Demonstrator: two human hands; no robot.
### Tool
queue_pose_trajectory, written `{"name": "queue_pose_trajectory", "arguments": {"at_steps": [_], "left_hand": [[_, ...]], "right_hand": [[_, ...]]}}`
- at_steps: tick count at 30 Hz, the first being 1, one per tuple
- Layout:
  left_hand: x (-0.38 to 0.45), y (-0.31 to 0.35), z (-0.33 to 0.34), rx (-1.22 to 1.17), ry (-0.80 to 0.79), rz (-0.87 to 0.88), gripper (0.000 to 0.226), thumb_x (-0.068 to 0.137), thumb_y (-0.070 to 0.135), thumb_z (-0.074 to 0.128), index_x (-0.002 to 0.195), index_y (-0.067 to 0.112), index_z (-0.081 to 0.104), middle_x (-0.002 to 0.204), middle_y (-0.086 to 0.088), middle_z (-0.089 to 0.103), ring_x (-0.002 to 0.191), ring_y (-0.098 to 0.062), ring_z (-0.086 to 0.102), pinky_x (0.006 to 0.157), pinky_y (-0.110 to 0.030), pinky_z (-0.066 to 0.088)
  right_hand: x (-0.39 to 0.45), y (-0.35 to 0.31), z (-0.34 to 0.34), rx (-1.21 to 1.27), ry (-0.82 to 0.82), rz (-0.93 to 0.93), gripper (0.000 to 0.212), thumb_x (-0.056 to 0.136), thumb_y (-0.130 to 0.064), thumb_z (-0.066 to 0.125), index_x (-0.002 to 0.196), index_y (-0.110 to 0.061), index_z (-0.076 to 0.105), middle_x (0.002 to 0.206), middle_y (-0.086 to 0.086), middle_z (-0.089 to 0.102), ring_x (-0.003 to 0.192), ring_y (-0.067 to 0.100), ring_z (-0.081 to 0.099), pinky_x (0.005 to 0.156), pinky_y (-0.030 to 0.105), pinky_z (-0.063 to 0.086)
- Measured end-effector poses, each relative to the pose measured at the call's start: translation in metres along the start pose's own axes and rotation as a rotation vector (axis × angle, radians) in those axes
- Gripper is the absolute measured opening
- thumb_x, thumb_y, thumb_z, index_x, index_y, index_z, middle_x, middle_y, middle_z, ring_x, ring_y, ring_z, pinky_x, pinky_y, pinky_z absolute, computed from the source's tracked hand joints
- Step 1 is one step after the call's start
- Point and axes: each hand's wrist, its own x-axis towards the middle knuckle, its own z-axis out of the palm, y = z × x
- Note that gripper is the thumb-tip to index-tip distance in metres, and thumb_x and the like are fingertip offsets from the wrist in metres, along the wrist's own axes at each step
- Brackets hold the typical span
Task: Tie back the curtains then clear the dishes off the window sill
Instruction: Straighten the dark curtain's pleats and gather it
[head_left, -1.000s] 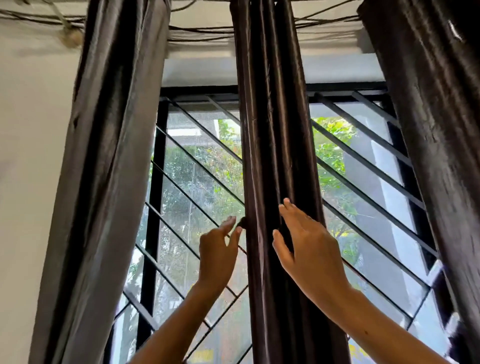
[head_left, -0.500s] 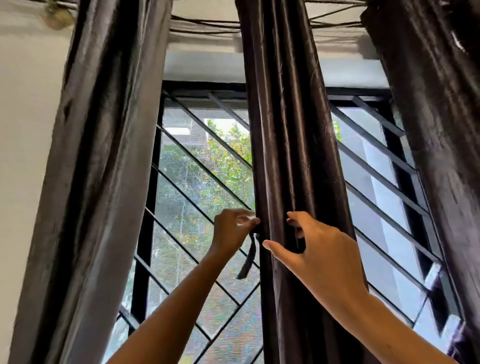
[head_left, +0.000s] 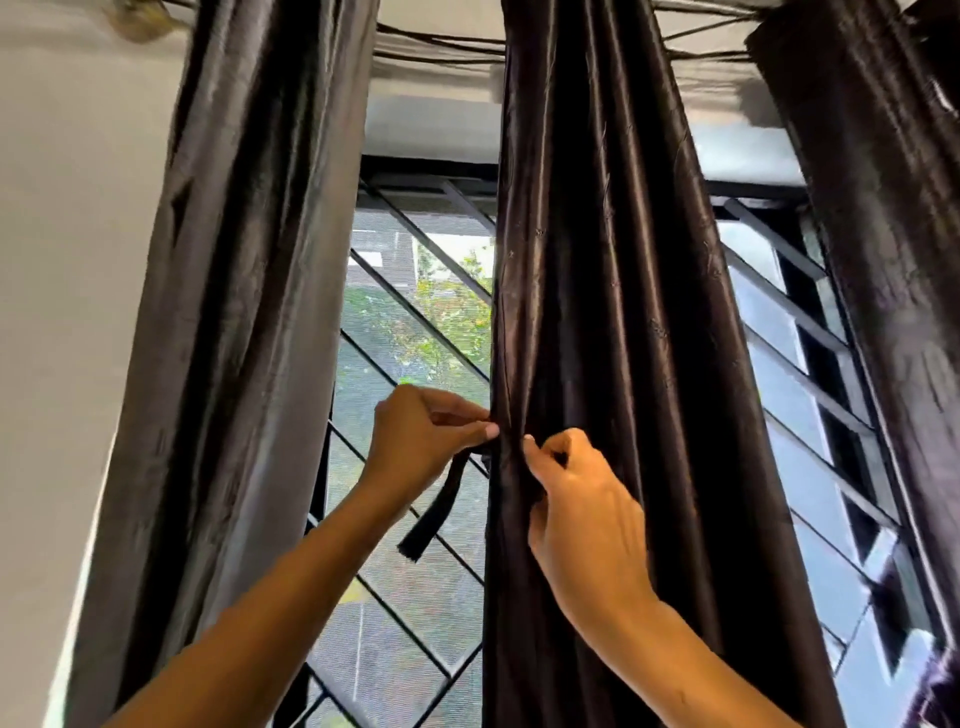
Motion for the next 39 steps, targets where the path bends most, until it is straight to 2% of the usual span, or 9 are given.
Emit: {"name": "queue_pose_trajectory", "arguments": {"at_steps": [11,14,17,20,23,27,29,32,39], "left_hand": [[0.003,0.001,-0.014,0.16,0.082,0.014,0.018,0.065,0.015,0.086,0.078,0.01,0.075,0.074,-0.004,0.073,0.068,-0.007,0.069,0.069,-0.016,0.054],[0.009,-0.004,-0.018,0.136,0.058,-0.057,0.017,0.065,0.012,0.085,0.079,0.011,0.075,0.076,-0.004,0.073,0.072,-0.008,0.069,0.068,-0.014,0.051],[0.011,-0.009,-0.022,0.082,0.051,-0.12,0.015,0.066,0.009,0.084,0.075,0.013,0.074,0.077,-0.002,0.073,0.073,-0.009,0.068,0.068,-0.016,0.051],[0.013,-0.011,-0.021,0.089,0.041,-0.128,0.015,0.067,0.008,0.084,0.077,0.012,0.073,0.078,-0.003,0.072,0.075,-0.01,0.068,0.074,-0.018,0.051],[0.015,-0.014,-0.018,0.111,0.039,-0.11,0.016,0.067,0.007,0.083,0.081,0.009,0.074,0.078,-0.004,0.071,0.072,-0.009,0.067,0.071,-0.014,0.052],[0.013,-0.017,-0.008,0.195,0.106,-0.026,0.014,0.067,0.007,0.083,0.077,0.007,0.074,0.067,0.002,0.067,0.062,-0.001,0.063,0.058,-0.003,0.048],[0.01,-0.017,-0.001,0.21,0.141,0.012,0.013,0.067,0.008,0.083,0.075,0.011,0.073,0.063,0.009,0.063,0.059,0.003,0.061,0.062,-0.007,0.052],[0.004,-0.015,0.007,0.206,0.154,0.066,0.01,0.07,0.009,0.082,0.077,0.01,0.075,0.062,0.01,0.063,0.058,0.006,0.061,0.062,-0.005,0.05],[-0.004,-0.008,0.011,0.088,0.112,0.087,0.011,0.072,0.018,0.081,0.081,0.013,0.077,0.072,0.003,0.073,0.067,0.007,0.066,0.063,-0.003,0.047]], "right_hand": [[0.007,-0.021,0.017,0.221,-0.184,-0.045,0.042,0.093,-0.041,0.043,0.13,-0.025,0.057,0.114,-0.002,0.048,0.108,0.019,0.049,0.072,0.027,0.039],[0.02,0.001,0.024,0.153,-0.152,0.247,0.076,0.087,-0.072,0.027,0.144,-0.023,0.039,0.153,0.015,0.022,0.144,0.029,0.012,0.114,0.047,0.016],[0.032,0.017,0.03,0.18,-0.36,0.545,0.117,0.067,-0.082,0.033,0.15,-0.012,-0.012,0.157,0.02,-0.012,0.145,0.032,-0.011,0.115,0.052,0.0],[0.044,0.018,0.036,0.696,-0.416,0.712,0.124,0.07,-0.071,0.057,0.147,-0.012,-0.02,0.158,0.013,0.007,0.145,0.024,0.012,0.114,0.037,0.016],[0.051,0.014,0.043,1.063,-0.378,0.77,0.115,0.063,-0.057,0.078,0.149,-0.008,0.019,0.141,0.0,0.043,0.122,0.011,0.047,0.099,0.023,0.039],[0.041,0.015,0.053,0.737,-0.059,0.586,0.07,0.052,-0.051,0.085,0.108,-0.011,0.067,0.097,0.005,0.073,0.09,0.021,0.069,0.079,0.036,0.055],[0.032,0.002,0.034,0.393,0.023,0.433,0.036,0.078,-0.023,0.075,0.113,-0.021,0.068,0.093,0.007,0.073,0.088,0.028,0.067,0.07,0.031,0.049],[0.019,-0.009,0.02,0.044,-0.212,0.289,0.064,0.09,-0.006,0.048,0.143,-0.039,0.034,0.132,0.001,0.057,0.11,0.027,0.059,0.081,0.032,0.045],[0.007,-0.013,0.017,0.098,-0.378,0.13,0.069,0.09,-0.006,0.039,0.15,-0.033,0.016,0.16,-0.005,0.001,0.142,0.013,0.026,0.101,0.028,0.038]]}}
